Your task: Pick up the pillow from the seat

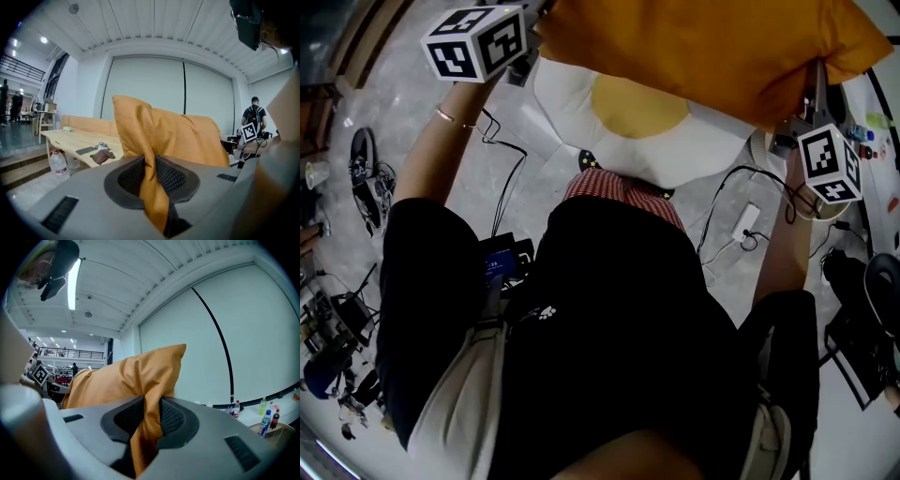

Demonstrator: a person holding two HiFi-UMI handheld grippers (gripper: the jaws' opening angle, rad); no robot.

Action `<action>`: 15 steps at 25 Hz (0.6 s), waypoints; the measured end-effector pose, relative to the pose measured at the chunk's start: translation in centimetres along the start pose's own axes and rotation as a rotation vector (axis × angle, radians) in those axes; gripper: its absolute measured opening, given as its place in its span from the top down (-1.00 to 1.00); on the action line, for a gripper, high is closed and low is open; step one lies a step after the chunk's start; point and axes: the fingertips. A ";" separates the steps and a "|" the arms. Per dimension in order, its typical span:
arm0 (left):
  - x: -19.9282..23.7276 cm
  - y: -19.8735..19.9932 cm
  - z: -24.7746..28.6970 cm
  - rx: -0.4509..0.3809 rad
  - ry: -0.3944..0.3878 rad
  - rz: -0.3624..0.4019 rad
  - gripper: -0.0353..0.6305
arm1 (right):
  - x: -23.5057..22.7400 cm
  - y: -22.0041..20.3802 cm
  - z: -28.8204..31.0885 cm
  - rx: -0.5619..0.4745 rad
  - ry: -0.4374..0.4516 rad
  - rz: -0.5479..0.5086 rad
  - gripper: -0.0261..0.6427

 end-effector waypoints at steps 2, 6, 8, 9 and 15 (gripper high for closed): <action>-0.3 1.1 -0.1 -0.010 0.002 0.014 0.67 | 0.0 0.4 0.0 -0.013 0.004 0.010 0.62; -0.9 2.4 -0.5 -0.016 0.002 0.043 0.67 | -0.3 1.1 -0.2 -0.032 0.013 0.019 0.62; -1.2 3.7 -0.8 -0.032 0.010 0.062 0.67 | -0.3 1.5 -0.2 -0.045 0.018 0.034 0.62; -1.3 4.3 -0.8 -0.043 0.014 0.067 0.67 | -0.3 1.8 -0.2 -0.052 0.023 0.043 0.62; -0.9 5.4 -1.3 -0.088 0.023 0.050 0.67 | -0.1 3.6 -0.5 -0.084 0.045 0.050 0.62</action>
Point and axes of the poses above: the fingertips, and each gripper's own axes: z forward along the fingers, x to its left, y out of its top
